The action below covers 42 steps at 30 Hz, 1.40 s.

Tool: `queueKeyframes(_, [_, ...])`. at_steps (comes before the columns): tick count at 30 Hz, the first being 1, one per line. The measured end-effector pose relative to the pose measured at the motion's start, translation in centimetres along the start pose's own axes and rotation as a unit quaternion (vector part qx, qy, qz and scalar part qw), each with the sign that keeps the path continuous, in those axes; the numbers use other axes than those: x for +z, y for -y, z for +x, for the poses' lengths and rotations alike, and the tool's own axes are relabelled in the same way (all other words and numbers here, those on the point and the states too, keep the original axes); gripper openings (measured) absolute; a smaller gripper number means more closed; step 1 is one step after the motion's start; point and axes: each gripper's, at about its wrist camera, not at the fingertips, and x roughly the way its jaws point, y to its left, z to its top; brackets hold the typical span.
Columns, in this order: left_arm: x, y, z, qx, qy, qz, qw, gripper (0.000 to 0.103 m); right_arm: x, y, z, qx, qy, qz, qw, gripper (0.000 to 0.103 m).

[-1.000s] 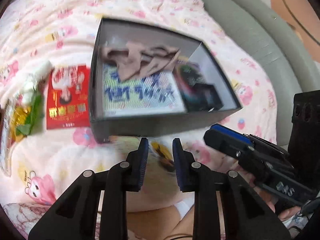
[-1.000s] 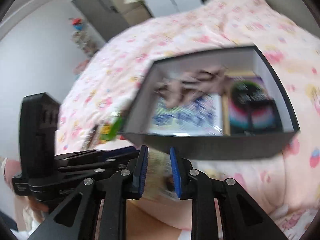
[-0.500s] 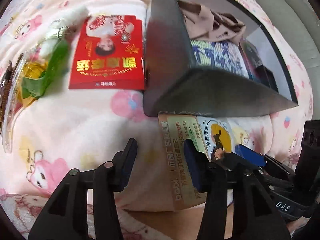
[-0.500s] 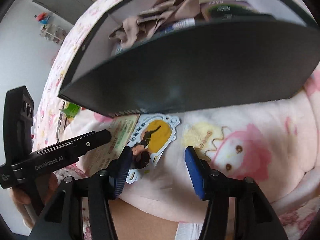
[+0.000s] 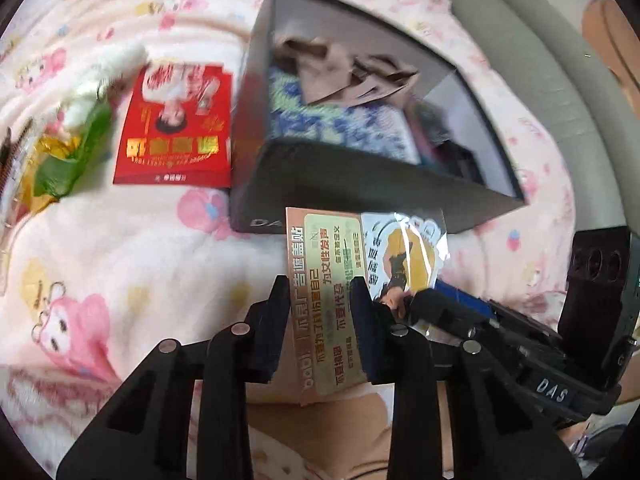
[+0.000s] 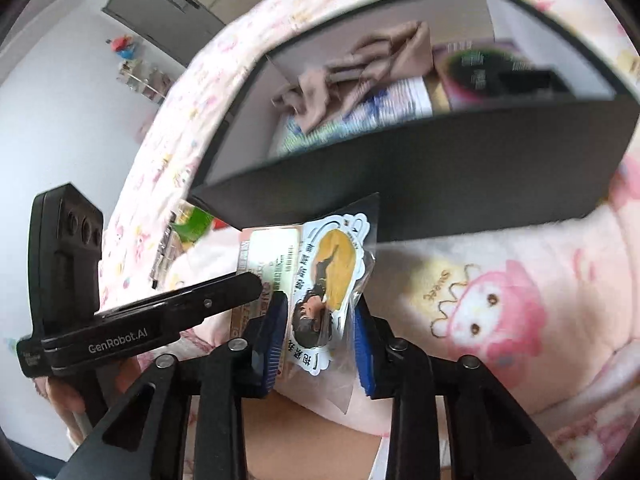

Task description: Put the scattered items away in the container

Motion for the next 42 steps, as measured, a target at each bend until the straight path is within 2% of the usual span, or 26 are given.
queueKeyframes(4, [1.4,2.3,-3.1,-0.021,0.035,0.023,0.9989,0.029,1.7,-1.2,-3.5,0.009,0.042,-0.024,0.999,0.027])
queueKeyframes(6, [3.6,3.7,-4.2,-0.039,0.060,0.033,0.9969,0.030,3.1,-2.0,-5.5,0.021,0.067,-0.043,0.997,0.027])
queueKeyframes(8, [5.6,4.5,-4.9,-0.032,0.073,0.045,0.9958,0.030,4.6,-2.4,-6.6,0.025,0.083,-0.058,0.995,0.026])
queueKeyframes(12, [9.4,5.9,-3.7,-0.044,0.061,0.065,0.9950,0.030,8.4,-1.8,-5.6,0.039,0.061,-0.062,0.995,0.026])
queueKeyframes(15, [11.7,6.3,-1.9,-0.011,0.052,0.071,0.9961,0.030,11.1,-1.8,-3.7,0.029,0.047,-0.075,0.996,0.027])
queueKeyframes(17, [13.1,5.9,0.0,0.017,0.038,0.066,0.9969,0.030,12.9,-1.1,-1.5,0.011,0.023,-0.071,0.997,0.027])
queueKeyframes(21, [13.5,4.7,2.4,0.045,0.029,0.063,0.9966,0.030,14.3,0.6,2.4,0.000,-0.024,-0.056,0.998,0.027])
queueKeyframes(26, [12.4,3.7,4.1,0.062,0.032,0.050,0.9963,0.030,13.1,2.4,3.9,-0.030,-0.056,-0.041,0.997,0.027])
queueKeyframes(29, [11.8,3.9,4.4,0.080,0.032,0.066,0.9941,0.030,13.3,2.9,3.3,-0.041,-0.047,-0.032,0.998,0.027])
queueKeyframes(33, [11.7,3.6,4.2,0.061,0.037,0.063,0.9955,0.030,13.4,2.6,1.3,-0.093,-0.005,-0.054,0.994,0.029])
queueKeyframes(36, [11.7,3.6,4.3,0.058,0.043,0.067,0.9951,0.030,13.4,3.2,0.4,-0.145,0.030,-0.060,0.987,0.029])
queueKeyframes(40, [12.8,4.7,4.8,0.036,0.038,0.075,0.9958,0.030,14.2,3.9,1.4,-0.151,0.014,-0.052,0.987,0.029])
queueKeyframes(42, [14.0,5.4,5.4,0.045,0.026,0.079,0.9956,0.033,14.3,3.4,1.9,-0.166,0.011,-0.064,0.984,0.029])
